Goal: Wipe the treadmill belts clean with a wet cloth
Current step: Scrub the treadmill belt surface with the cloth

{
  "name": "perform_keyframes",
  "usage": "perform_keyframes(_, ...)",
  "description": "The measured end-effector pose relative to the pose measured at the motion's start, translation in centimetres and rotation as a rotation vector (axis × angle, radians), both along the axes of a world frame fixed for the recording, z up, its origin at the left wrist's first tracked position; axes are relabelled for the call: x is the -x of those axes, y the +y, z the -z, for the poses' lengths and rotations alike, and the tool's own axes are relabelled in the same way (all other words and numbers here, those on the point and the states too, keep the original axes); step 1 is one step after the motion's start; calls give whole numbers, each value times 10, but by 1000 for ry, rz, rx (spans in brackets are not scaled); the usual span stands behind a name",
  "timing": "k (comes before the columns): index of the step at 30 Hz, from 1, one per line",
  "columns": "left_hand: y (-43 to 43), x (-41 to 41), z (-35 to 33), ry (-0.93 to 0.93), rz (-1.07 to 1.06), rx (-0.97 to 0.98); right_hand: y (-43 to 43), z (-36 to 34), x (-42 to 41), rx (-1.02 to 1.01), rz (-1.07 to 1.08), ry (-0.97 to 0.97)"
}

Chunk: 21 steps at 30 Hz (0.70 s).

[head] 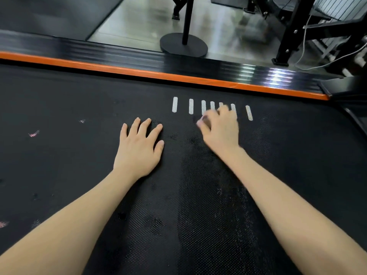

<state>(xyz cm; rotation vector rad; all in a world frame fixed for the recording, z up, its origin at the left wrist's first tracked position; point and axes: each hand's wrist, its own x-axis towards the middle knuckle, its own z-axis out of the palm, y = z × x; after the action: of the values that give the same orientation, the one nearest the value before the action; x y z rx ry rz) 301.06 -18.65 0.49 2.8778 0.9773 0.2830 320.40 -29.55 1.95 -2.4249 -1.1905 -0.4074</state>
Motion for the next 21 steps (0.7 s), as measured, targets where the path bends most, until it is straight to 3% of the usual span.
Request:
perform_keyframes(3,0,-1,0,1,7,1,-48,5,51,-26,-378,-7)
perform_keyframes(5,-1,0,0,5,5,1,-58,4,51,-14,-498,-12)
perform_keyframes(9,0,0,-1,11,7,0,0,4,-2,-34,-340,-117)
perform_keyframes(13,0,0,-1,11,2,1,43,0,-28,24,-43,-25)
perform_keyframes(15,0,0,-1,11,2,6,25,0,-6,-9,-110,-14)
perform_keyframes(21,0,0,0,13,10,3,-55,-1,53,-5,-571,-2)
